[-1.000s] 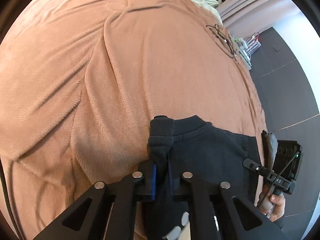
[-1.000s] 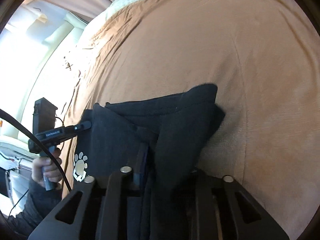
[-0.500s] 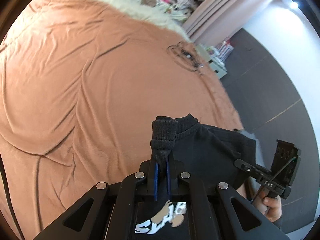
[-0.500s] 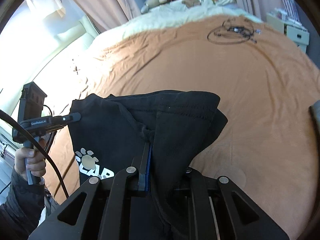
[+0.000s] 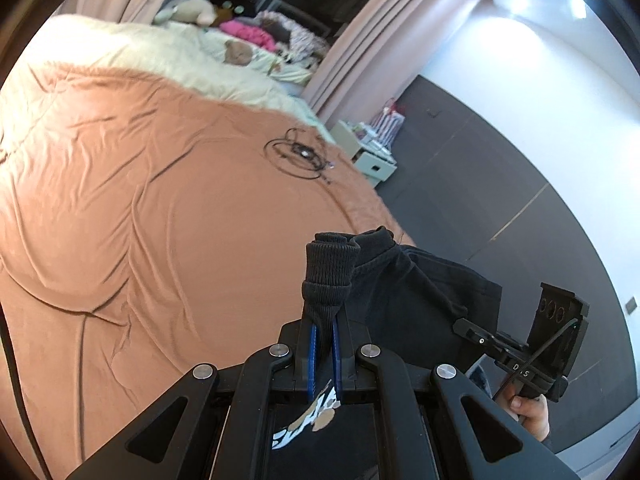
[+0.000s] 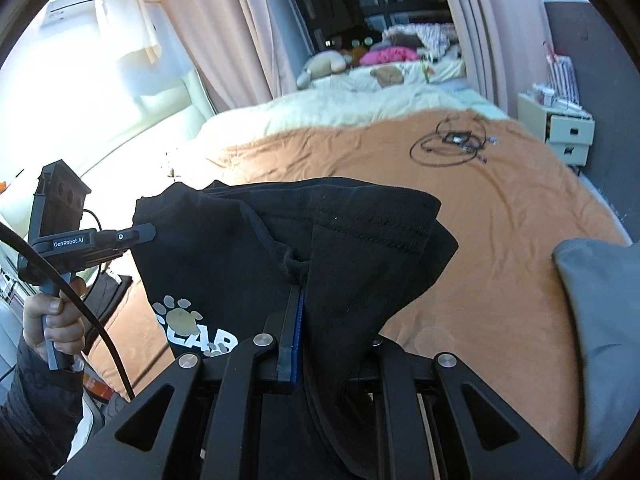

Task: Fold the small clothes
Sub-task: 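Lift the folded shirt with both grippers and carry it off the bed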

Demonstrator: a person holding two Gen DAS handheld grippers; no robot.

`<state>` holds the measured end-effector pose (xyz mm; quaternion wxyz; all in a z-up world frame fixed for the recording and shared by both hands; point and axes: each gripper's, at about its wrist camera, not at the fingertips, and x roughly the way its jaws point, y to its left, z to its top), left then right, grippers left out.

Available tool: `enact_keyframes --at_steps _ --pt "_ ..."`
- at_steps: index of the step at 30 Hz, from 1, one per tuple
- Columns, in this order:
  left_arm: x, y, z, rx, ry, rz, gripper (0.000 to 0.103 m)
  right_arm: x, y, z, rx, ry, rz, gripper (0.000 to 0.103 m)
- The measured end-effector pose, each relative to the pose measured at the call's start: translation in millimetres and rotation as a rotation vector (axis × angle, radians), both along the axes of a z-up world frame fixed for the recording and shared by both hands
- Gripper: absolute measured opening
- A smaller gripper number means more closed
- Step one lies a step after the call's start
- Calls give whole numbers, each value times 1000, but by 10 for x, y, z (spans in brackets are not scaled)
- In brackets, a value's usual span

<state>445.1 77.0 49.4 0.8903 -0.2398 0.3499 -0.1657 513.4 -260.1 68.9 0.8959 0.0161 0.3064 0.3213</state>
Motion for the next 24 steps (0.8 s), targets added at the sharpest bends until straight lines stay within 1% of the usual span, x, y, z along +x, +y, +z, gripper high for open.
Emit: enact_keyframes --at_steps 8,13,17,19,21,24 --pt "-371 -426 561 13 -98 -52 6 -666 -475 346 26 -111 -61 9" --pt "-512 -827 907 12 -147 -98 6 -1076 -920 628 20 -183 -134 9" --pt "-557 -1300 1214 15 -190 -152 6 -1300 -1257 820 14 -230 -184 9" --pt "-537 -1531 1316 18 -200 -182 6 -1417 -1453 878 9 -254 -214 9" --pt "-500 -1818 1406 32 -208 -221 6 -1580 -1672 915 3 -274 -253 9" --pt "-475 -2256 1562 60 -247 -287 6 -1719 -1861 959 12 -305 -294 9"
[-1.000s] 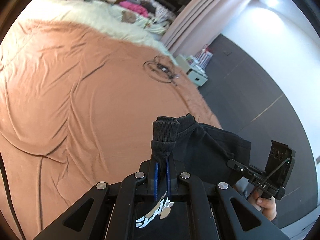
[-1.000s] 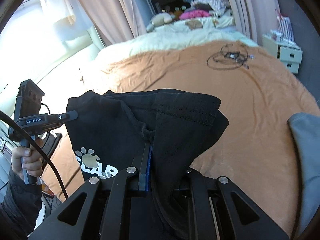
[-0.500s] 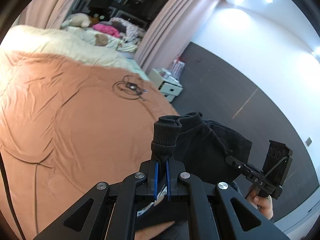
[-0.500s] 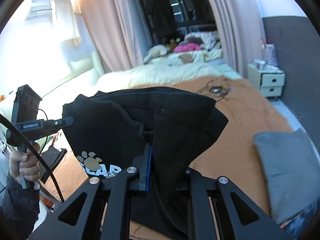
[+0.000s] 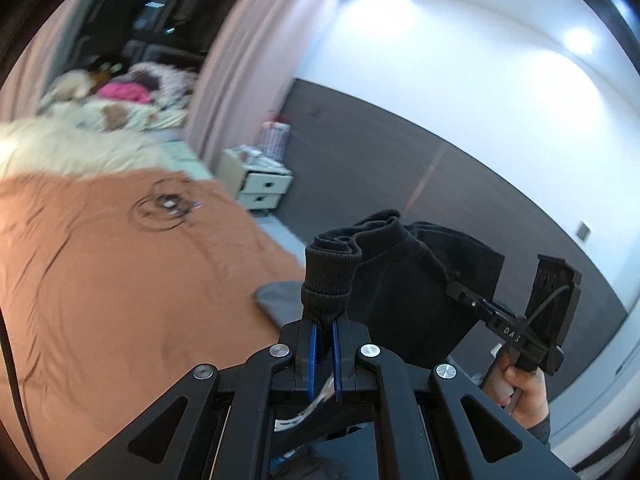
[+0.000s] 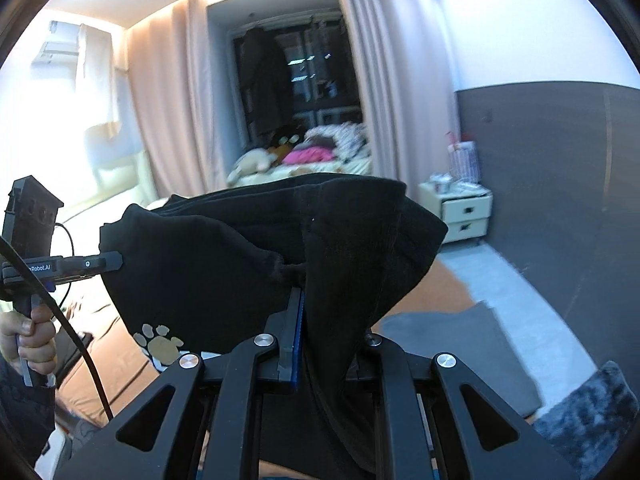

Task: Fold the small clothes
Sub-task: 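Lift the folded shirt with both grippers and carry it off the bed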

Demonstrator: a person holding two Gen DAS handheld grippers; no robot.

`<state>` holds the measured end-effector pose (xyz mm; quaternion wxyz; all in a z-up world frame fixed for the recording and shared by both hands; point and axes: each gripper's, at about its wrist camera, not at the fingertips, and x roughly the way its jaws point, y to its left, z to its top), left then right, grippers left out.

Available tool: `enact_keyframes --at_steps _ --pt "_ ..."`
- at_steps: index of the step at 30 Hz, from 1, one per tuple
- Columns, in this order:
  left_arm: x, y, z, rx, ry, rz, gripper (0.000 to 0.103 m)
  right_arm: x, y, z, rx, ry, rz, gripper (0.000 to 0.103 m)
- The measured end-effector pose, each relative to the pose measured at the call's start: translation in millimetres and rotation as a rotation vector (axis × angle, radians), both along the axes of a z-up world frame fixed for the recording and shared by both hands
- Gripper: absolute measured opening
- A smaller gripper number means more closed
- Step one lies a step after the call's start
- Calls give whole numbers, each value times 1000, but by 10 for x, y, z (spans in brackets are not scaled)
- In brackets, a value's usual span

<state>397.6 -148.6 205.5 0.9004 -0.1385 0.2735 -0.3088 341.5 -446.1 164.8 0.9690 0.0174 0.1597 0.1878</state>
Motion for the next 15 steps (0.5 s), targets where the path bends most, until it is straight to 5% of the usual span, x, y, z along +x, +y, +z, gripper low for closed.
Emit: enact_keyframes --at_steps 8,15 --pt "130 -994 120 27 -31 -134 6 -524 -510 -47 0 -47 -123 9" --pt "295 -1503 57 6 -23 -234 6 -637 -438 -113 -10 -54 -219 9"
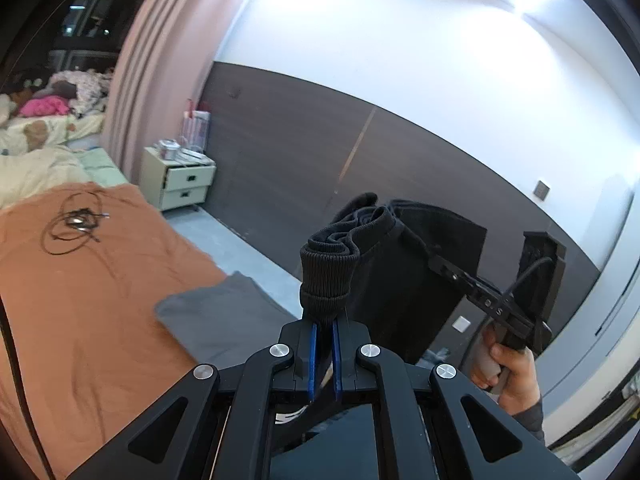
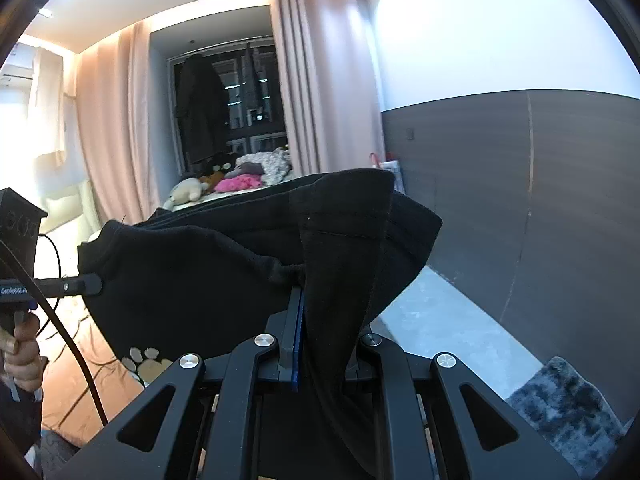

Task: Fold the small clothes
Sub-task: 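Lift the folded shirt with both grippers and carry it off the bed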

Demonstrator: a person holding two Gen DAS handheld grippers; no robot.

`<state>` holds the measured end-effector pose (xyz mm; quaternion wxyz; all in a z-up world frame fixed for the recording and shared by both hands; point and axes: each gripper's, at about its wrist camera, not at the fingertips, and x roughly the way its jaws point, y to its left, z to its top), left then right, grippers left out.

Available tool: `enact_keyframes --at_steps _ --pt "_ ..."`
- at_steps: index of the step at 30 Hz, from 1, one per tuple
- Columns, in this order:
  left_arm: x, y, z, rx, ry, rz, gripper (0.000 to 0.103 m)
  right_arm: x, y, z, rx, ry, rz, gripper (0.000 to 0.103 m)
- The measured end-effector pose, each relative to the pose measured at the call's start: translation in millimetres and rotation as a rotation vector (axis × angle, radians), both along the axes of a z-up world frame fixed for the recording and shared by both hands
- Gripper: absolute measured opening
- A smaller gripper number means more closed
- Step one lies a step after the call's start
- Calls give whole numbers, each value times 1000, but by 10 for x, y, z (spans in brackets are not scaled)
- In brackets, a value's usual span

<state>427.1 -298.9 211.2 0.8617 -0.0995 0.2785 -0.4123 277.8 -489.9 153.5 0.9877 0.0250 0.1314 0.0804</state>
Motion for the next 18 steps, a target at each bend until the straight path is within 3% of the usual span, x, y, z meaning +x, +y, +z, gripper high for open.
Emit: enact_keyframes --at_steps 7,18 --pt "419 -280 -277 -18 51 -38 6 180 178 -110 1 35 -62 9" --pt "1533 -416 -1054 15 191 12 6 1055 828 -654 -55 144 -62 9"
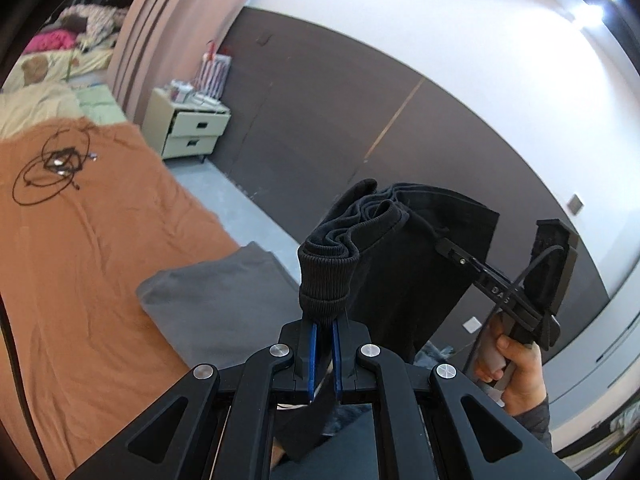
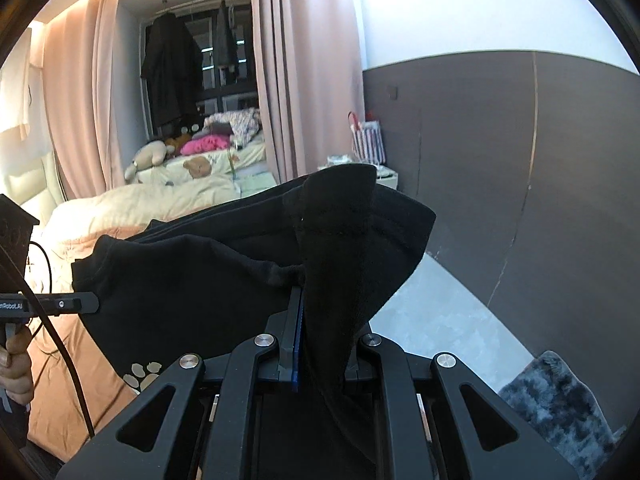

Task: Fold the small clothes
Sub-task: 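Lift the folded shirt with both grippers and carry it off the bed, then lower the folded shirt onto the bed corner with both grippers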

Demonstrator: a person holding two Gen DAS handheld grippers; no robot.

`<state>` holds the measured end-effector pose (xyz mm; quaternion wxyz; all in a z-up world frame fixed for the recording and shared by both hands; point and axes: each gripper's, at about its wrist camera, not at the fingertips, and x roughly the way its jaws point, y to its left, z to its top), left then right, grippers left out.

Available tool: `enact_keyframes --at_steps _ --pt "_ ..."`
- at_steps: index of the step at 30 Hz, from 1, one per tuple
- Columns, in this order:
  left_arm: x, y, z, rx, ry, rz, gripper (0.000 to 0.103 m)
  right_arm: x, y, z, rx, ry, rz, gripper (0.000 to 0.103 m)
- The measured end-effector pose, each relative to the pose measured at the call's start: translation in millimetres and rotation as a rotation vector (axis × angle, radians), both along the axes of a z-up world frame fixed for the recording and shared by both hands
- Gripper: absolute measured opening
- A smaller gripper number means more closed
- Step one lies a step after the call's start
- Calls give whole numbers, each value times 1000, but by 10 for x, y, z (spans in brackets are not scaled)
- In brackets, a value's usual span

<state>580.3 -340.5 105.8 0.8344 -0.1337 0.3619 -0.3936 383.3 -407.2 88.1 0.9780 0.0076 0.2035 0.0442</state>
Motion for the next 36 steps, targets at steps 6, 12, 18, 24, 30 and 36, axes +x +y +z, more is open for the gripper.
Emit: enact_keyframes --at_steps 6,12,18,24,30,36 --pt "570 18 -322 22 42 19 6 432 355 -139 -11 70 -3 9" --pt "1052 46 -758 68 88 52 6 861 674 -414 -19 162 -4 9" --pt "1515 -14 -1311 278 133 168 26 1157 740 -583 -140 221 -145 48" --pt "1619 168 -1609 290 167 216 35 1191 1127 -456 -127 277 -169 64" --pt "1546 199 -1619 277 193 186 35 809 1233 -391 -78 325 -159 64" --pt "1378 219 -1568 278 196 163 35 519 1294 -268 -65 352 -170 64"
